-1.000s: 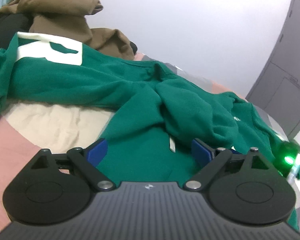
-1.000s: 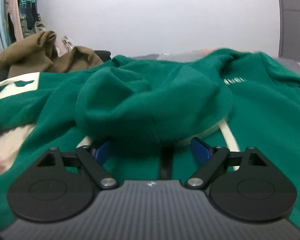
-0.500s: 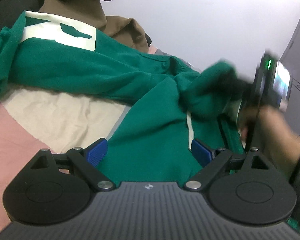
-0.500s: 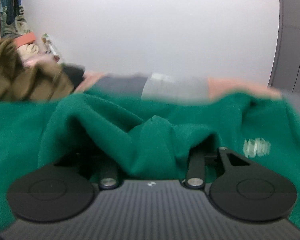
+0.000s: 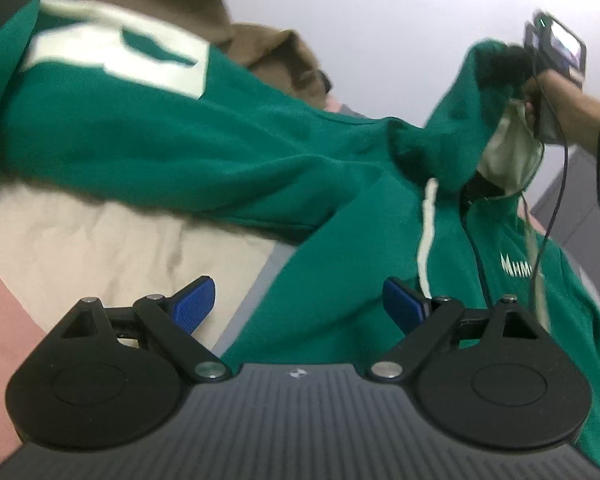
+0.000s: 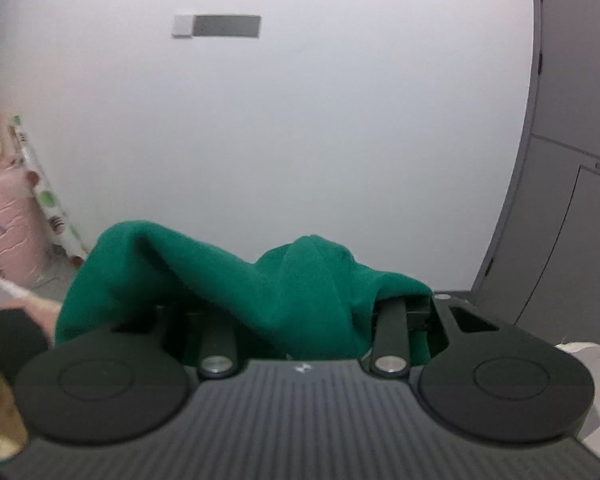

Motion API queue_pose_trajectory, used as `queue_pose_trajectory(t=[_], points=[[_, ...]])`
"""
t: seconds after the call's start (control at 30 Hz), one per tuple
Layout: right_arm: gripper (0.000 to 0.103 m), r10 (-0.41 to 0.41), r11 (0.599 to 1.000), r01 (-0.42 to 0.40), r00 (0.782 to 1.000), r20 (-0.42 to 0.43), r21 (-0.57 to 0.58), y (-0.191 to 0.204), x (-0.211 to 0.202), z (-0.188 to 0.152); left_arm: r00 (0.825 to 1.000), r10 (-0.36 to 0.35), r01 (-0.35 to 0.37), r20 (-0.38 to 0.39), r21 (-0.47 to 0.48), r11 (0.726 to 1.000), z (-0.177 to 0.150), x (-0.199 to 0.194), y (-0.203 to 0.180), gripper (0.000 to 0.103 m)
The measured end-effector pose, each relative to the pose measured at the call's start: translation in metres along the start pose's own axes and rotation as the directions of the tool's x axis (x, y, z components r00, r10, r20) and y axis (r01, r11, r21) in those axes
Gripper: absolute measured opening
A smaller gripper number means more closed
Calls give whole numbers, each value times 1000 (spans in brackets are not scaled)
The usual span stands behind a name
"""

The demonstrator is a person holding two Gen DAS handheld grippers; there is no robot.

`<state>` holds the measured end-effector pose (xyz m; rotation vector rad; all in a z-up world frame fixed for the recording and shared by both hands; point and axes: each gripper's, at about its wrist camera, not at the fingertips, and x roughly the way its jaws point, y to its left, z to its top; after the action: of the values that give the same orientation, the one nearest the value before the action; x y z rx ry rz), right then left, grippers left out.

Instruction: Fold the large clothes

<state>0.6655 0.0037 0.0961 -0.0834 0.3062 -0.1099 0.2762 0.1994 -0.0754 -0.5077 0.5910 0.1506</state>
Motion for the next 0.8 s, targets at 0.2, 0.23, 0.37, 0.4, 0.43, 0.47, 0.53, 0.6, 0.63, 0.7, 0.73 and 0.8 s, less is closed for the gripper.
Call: queue_pose_trajectory(t=[0.2, 0.23, 0.37, 0.4, 0.43, 0.47, 0.53, 0.6, 0.63, 0.7, 0.73, 0.8], points=[[45, -54, 998, 55, 995, -78, 11, 0, 55, -23, 1000, -17, 16, -21, -70, 997, -1, 9, 14, 93], [53, -57, 998, 58, 994, -90, 14, -1, 59, -27, 1000, -20, 18, -22, -70, 997, 0, 10, 14, 93], [84, -16, 1000, 16, 996, -86, 9, -5, 57, -37, 999, -25, 24, -23, -69, 997, 0, 9, 14, 93], [84, 2, 1000, -1, 997, -79, 18, -9, 51, -39, 999, -26, 24, -24, -70, 997, 1, 8, 16, 93], [84, 18, 999, -16, 997, -78, 31, -13, 45, -41, 999, -28, 26, -23, -70, 997, 1, 7, 16, 93], [84, 37, 998, -33, 996, -85, 52, -19, 38, -43, 999, -28, 27, -21, -68, 997, 1, 6, 15, 93], [84, 81, 994, -73, 992, -101, 86, -31, 21, -48, 999, -27, 25, -22, -62, 998, 2, 4, 15, 93], [84, 91, 992, -81, 990, -112, 92, -41, 0, -56, 999, -26, 24, -22, -48, 999, 2, 1, 14, 93], [84, 113, 991, -103, 986, -119, 86, -47, -13, -62, 999, -25, 25, -20, -38, 999, 1, -2, 13, 93], [84, 121, 990, -110, 984, -127, 90, -66, -42, -76, 999, -30, 30, -12, -9, 1000, 0, -9, 9, 93], [84, 116, 990, -102, 982, -147, 100, -72, -55, -83, 999, -33, 33, -12, 4, 999, -1, -12, 8, 93], [84, 113, 987, -88, 975, -192, 134, -87, -71, -96, 999, -47, 47, -9, 23, 999, -3, -20, 4, 93]])
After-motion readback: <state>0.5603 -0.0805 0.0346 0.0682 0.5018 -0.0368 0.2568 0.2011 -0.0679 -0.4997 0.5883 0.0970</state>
